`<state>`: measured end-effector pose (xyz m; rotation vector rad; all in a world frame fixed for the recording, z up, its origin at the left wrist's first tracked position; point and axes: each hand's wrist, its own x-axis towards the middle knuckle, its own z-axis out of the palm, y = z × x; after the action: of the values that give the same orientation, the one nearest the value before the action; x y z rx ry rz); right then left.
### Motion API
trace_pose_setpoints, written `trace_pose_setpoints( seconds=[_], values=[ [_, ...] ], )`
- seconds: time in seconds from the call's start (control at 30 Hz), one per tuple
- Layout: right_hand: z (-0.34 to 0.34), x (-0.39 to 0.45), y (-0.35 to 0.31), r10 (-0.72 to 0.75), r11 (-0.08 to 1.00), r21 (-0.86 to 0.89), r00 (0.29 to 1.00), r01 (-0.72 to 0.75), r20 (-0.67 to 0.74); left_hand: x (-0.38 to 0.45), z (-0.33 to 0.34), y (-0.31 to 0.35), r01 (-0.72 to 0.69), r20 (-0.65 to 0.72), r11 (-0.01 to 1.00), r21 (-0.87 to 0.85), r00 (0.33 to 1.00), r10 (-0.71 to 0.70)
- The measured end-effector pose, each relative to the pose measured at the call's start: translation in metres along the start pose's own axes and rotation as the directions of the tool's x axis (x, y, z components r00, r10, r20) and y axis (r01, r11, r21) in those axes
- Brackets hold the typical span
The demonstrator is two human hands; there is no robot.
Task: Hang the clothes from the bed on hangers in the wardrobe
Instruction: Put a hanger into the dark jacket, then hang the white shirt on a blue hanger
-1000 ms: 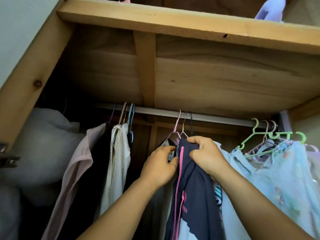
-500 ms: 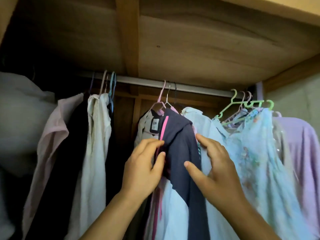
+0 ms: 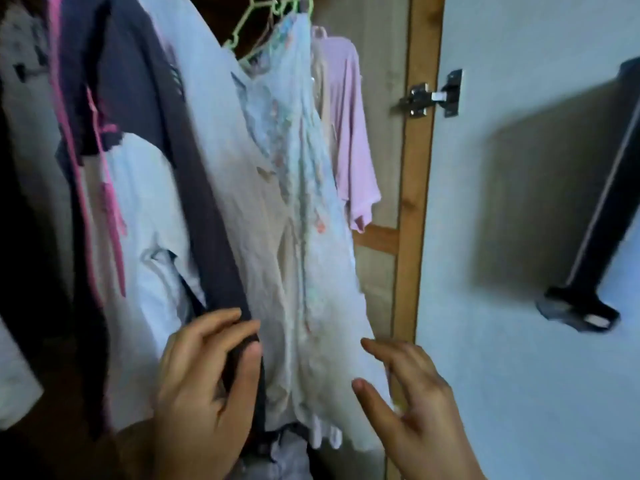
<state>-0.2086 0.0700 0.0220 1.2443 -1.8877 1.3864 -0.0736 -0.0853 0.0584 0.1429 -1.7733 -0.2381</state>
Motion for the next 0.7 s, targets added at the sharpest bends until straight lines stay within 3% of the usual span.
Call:
trace_pose_setpoints(
  seconds=[0.13,0.33,0.53,0.7],
  values=[
    [-0.058,-0.055,0.011,0.179,0.973,-0.144,0.983,-0.182,-0.028,-0.034,0.047,0.042,0.016,0.327,0.978,-0.210,0.943,0.054],
    [-0.156,-0.151,0.015,0.433,0.830,-0.287,0.877,-0.478,-0.208,-0.094,0.115,0.122,0.148,0.663,0.888,-0.436,0.720,0.205],
    [-0.248,-0.244,-0.010,0.582,0.576,-0.375,0.687,-0.726,-0.436,-0.142,0.153,0.234,0.175,0.692,0.721,-0.670,0.498,0.522],
    [-0.319,-0.327,-0.053,0.601,0.363,-0.318,0.481,-0.876,-0.639,-0.182,0.151,0.351,0.219,0.577,0.534,-0.817,0.302,0.759]
  ],
)
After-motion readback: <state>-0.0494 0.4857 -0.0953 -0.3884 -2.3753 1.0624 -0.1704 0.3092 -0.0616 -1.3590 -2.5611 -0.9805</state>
